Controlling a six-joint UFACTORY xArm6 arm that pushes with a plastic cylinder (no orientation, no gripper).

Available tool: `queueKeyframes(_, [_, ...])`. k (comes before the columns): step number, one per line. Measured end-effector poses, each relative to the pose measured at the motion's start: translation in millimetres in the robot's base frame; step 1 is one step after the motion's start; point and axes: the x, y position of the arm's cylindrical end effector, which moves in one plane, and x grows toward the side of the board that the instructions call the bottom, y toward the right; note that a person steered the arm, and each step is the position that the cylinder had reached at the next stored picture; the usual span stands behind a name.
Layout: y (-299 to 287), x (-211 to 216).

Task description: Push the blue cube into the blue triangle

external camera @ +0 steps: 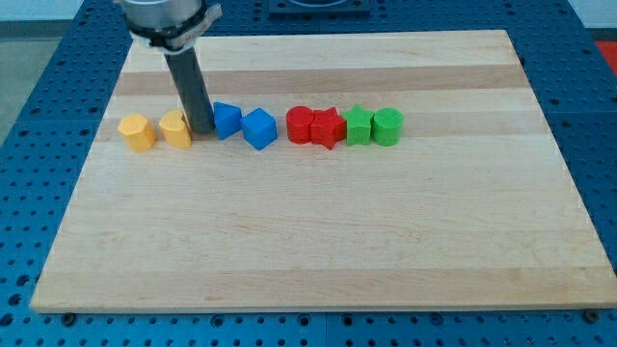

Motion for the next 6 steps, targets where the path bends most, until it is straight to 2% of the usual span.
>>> queueKeyframes(1, [0, -21])
queueKeyframes(3, [8, 40])
queueKeyframes(4, [38, 60])
queueKeyframes(5, [86, 61])
queueKeyframes(6, [100, 39])
